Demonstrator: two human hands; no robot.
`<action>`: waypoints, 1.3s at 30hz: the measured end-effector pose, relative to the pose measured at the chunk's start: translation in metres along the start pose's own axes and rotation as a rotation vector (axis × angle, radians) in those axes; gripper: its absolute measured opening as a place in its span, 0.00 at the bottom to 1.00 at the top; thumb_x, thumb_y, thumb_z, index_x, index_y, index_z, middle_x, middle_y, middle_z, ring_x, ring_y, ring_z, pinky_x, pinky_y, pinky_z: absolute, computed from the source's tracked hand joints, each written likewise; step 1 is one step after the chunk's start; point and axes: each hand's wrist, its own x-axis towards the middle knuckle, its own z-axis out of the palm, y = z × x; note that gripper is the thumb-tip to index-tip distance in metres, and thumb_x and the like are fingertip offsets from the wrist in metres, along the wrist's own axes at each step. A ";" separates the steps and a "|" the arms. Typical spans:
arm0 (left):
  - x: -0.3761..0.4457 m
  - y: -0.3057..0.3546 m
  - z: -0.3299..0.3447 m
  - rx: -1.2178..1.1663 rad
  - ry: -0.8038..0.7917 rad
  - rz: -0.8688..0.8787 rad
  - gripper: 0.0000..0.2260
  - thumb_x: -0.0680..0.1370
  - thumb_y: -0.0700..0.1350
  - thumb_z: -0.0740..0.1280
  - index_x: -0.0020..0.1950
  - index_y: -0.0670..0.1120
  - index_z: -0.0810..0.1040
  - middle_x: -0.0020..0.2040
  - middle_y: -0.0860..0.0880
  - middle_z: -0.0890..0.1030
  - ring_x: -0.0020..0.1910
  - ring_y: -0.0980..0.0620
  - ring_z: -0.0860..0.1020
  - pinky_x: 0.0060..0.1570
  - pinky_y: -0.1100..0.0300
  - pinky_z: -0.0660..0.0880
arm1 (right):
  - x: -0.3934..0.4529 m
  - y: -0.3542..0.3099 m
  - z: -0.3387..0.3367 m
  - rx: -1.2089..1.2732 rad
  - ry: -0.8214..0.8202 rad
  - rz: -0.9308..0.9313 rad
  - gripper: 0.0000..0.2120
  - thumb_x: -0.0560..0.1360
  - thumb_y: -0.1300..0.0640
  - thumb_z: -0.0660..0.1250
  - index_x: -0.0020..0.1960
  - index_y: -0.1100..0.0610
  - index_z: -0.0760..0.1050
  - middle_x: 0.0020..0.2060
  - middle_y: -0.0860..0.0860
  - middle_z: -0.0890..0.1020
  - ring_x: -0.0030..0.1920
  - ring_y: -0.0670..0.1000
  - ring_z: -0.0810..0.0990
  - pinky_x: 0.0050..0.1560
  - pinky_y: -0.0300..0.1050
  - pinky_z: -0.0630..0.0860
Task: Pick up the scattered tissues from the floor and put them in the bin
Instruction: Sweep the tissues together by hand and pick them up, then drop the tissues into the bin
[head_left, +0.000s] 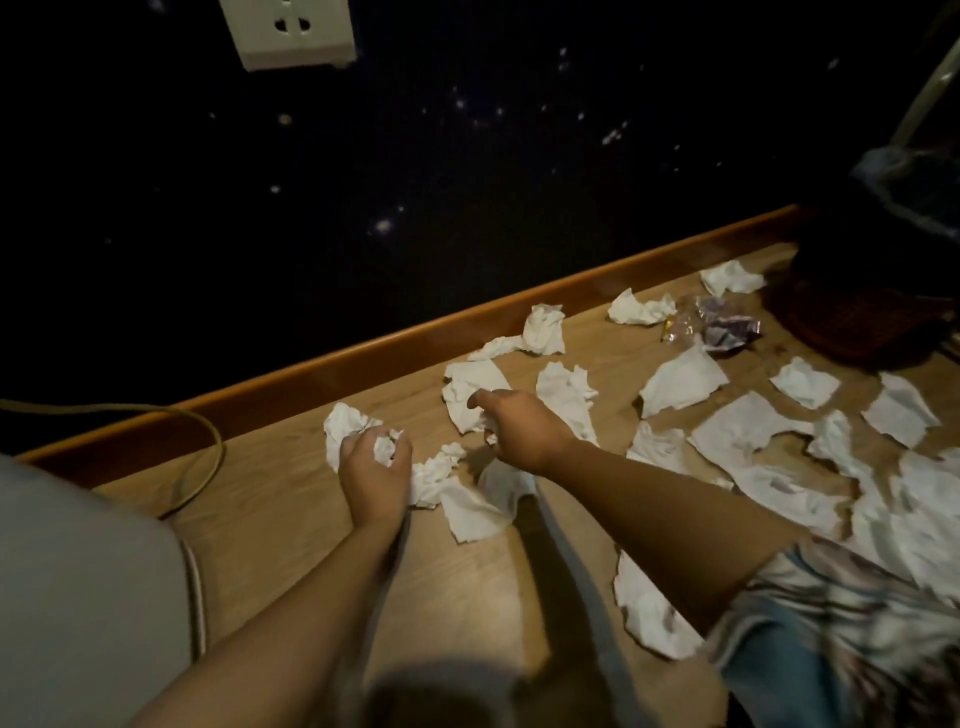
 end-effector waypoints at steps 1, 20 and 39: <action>0.006 0.013 0.005 0.015 -0.025 0.030 0.08 0.77 0.44 0.69 0.53 0.42 0.81 0.53 0.43 0.80 0.52 0.46 0.77 0.52 0.59 0.70 | 0.010 0.001 -0.010 -0.013 -0.013 -0.022 0.23 0.73 0.64 0.69 0.67 0.54 0.70 0.61 0.56 0.78 0.57 0.56 0.77 0.55 0.46 0.75; 0.058 0.302 0.161 -0.340 -0.330 -0.071 0.05 0.74 0.49 0.74 0.42 0.49 0.82 0.39 0.48 0.84 0.42 0.48 0.83 0.44 0.55 0.78 | 0.047 0.164 -0.194 0.803 0.702 0.104 0.25 0.79 0.39 0.57 0.35 0.55 0.78 0.24 0.50 0.76 0.27 0.47 0.75 0.32 0.46 0.71; -0.059 0.548 0.424 -0.831 -0.762 -0.375 0.31 0.61 0.62 0.74 0.57 0.44 0.78 0.50 0.45 0.85 0.49 0.43 0.83 0.56 0.46 0.79 | -0.065 0.438 -0.348 1.541 1.528 0.953 0.21 0.81 0.47 0.54 0.62 0.60 0.75 0.57 0.57 0.81 0.56 0.58 0.79 0.56 0.46 0.74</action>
